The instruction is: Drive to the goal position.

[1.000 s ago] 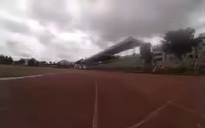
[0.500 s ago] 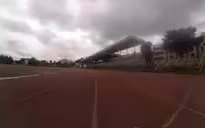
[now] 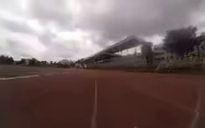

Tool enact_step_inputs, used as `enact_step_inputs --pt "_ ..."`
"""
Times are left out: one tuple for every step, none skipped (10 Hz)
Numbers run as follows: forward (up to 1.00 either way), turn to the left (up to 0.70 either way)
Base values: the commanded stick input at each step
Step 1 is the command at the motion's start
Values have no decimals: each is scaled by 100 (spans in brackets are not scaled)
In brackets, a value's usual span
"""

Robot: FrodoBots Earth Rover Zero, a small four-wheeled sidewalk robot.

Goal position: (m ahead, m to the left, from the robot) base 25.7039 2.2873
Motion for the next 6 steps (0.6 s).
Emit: enact_step_inputs --pt "70 0" --pt "70 0" --pt "70 0" --pt "70 0" --pt "70 0" --pt "70 0"
